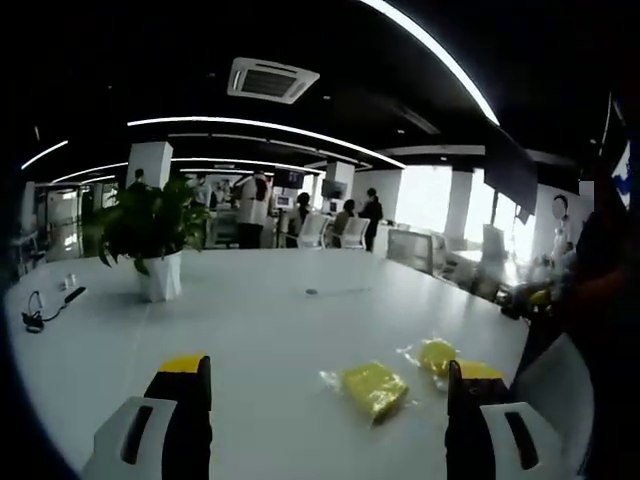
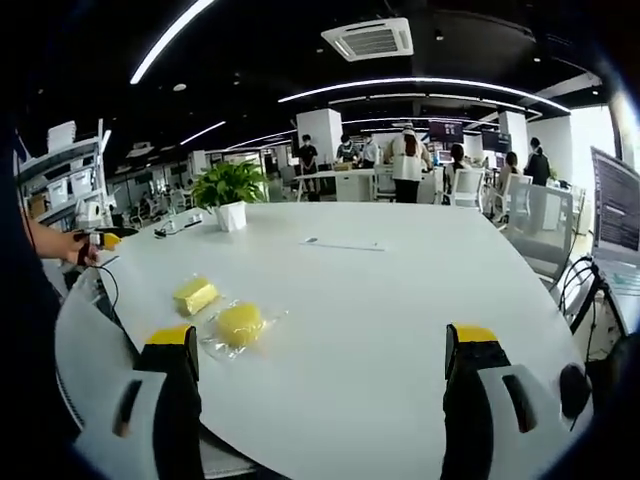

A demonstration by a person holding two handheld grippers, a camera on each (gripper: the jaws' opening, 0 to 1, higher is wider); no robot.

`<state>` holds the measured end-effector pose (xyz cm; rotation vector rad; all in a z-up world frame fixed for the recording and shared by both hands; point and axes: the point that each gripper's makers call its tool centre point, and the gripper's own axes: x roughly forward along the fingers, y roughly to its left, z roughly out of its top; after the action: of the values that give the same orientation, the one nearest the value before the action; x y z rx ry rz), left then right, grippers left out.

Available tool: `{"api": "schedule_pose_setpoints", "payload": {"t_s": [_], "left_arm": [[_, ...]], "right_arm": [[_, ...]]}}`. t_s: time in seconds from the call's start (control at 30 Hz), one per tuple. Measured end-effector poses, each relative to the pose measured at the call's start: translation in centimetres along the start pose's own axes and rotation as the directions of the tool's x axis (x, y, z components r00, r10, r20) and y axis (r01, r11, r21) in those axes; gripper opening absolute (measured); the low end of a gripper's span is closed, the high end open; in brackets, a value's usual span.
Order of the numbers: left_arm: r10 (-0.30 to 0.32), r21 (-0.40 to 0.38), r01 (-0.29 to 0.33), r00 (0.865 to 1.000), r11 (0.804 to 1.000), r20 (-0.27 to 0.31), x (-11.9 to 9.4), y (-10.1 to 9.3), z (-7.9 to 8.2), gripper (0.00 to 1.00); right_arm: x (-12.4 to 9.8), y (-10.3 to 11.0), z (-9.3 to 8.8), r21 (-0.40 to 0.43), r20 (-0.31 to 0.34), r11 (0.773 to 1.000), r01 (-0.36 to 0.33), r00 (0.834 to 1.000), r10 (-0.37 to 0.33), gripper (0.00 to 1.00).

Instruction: Compare the silicone blocks by pressing each to a similar depth, holding the contact briefly, and releasing to observe deformation and rebound differences across the visible hardness samples.

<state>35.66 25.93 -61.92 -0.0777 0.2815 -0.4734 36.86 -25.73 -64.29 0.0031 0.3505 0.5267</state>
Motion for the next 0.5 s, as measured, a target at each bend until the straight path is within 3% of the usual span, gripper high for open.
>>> {"api": "schedule_pose_setpoints", "payload": {"t_s": [0.13,0.23,0.5], "left_arm": [[0.003,0.013,-0.003,1.000,1.000,-0.006,-0.2,0.3,-0.1,1.00],[0.039,-0.032,-0.038,0.998,0.999,0.038,-0.6,1.2,1.2,1.00],[0.060,-0.010,-0.060,0.998,0.998,0.017,-0.9,1.3,1.7,1.00]], "right_arm": [[0.1,-0.3,-0.7,-0.003,-0.011,1.000,0.005,1.000,-0.005,0.96],[0.2,-0.1,-0.8,-0.012,-0.006,1.000,-0.006,1.000,0.006,0.96],[0.3,-0.2,-0.6,-0.008,-0.005,1.000,-0.009,1.000,0.009,0.96]]}}
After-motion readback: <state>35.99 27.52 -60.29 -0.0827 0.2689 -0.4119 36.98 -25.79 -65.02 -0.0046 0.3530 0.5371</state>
